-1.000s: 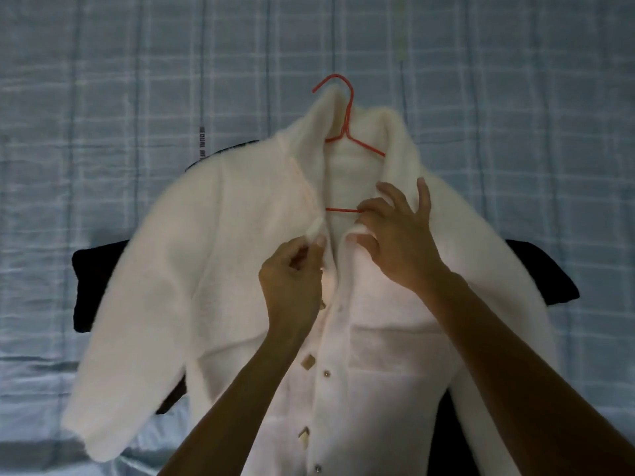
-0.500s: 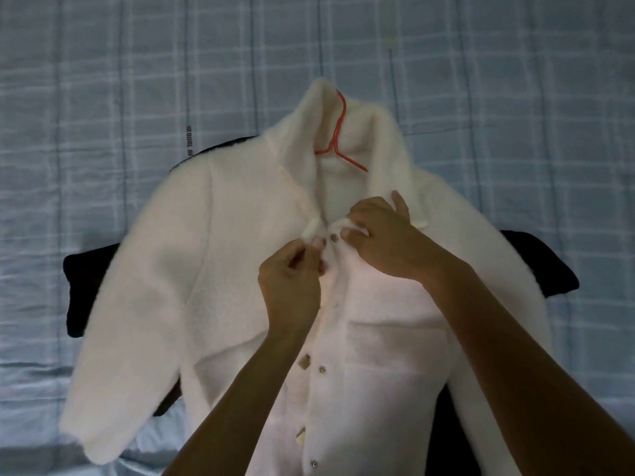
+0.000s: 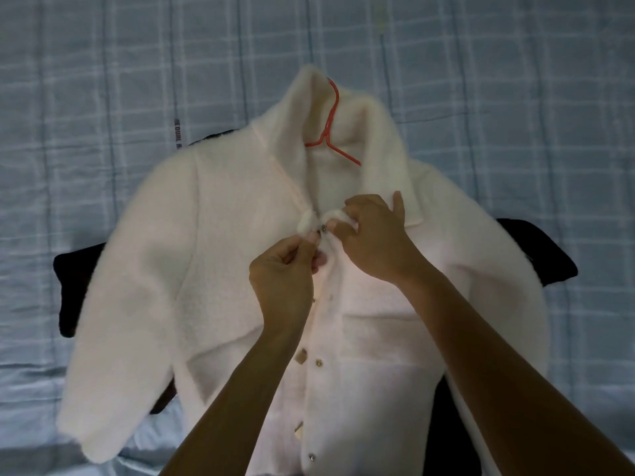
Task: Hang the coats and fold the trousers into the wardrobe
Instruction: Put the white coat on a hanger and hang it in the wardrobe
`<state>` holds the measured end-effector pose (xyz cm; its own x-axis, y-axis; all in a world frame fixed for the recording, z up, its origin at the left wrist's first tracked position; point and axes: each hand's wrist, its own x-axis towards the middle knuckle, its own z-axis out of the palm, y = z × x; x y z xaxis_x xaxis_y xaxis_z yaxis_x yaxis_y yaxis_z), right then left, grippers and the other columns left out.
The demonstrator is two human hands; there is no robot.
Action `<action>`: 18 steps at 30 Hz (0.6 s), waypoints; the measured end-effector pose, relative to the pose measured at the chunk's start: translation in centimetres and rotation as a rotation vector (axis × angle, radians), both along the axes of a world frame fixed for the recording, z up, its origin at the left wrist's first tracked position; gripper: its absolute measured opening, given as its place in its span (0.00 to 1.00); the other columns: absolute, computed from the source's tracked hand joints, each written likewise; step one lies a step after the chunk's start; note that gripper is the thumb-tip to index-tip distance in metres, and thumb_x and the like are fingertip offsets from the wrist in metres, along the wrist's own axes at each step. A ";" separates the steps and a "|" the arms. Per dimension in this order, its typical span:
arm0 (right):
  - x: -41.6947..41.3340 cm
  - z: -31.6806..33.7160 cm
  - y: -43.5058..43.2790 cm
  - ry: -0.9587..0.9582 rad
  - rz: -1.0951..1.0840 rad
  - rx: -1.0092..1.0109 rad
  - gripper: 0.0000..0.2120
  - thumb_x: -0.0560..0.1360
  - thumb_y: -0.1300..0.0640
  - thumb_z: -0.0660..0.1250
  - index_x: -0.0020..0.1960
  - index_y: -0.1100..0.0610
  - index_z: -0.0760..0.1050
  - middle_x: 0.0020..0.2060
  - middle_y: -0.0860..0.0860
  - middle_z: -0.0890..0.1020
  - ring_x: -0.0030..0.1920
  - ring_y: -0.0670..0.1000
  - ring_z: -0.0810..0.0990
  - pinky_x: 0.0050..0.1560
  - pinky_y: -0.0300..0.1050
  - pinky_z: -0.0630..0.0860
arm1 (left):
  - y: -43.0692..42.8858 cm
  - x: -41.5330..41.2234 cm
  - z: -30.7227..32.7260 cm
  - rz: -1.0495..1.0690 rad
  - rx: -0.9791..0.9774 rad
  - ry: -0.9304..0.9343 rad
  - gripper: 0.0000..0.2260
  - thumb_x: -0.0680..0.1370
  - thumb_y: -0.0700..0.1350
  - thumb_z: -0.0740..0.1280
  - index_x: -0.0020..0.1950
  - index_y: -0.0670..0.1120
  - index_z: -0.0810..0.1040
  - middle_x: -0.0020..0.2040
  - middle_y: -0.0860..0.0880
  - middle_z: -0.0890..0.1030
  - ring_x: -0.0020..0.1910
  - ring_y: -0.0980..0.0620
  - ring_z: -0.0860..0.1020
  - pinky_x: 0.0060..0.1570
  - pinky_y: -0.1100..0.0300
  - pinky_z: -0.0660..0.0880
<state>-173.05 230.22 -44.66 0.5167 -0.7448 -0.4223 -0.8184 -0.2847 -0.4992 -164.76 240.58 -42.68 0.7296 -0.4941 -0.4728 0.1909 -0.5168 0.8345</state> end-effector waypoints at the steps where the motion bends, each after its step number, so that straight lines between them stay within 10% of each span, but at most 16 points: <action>1: 0.0 0.0 0.1 0.004 -0.009 -0.001 0.15 0.79 0.48 0.60 0.59 0.56 0.75 0.62 0.50 0.76 0.67 0.49 0.68 0.72 0.55 0.36 | 0.0 -0.1 -0.1 0.004 0.000 0.001 0.05 0.75 0.45 0.70 0.39 0.49 0.84 0.32 0.49 0.83 0.35 0.47 0.82 0.43 0.48 0.81; 18: 0.7 -0.7 3.3 -0.251 -0.164 -0.181 0.24 0.73 0.43 0.52 0.41 0.60 0.78 0.49 0.57 0.83 0.57 0.56 0.79 0.71 0.57 0.52 | -0.9 -1.4 -0.5 0.110 -0.024 -0.035 0.07 0.77 0.40 0.68 0.41 0.45 0.84 0.33 0.48 0.83 0.34 0.52 0.81 0.39 0.59 0.80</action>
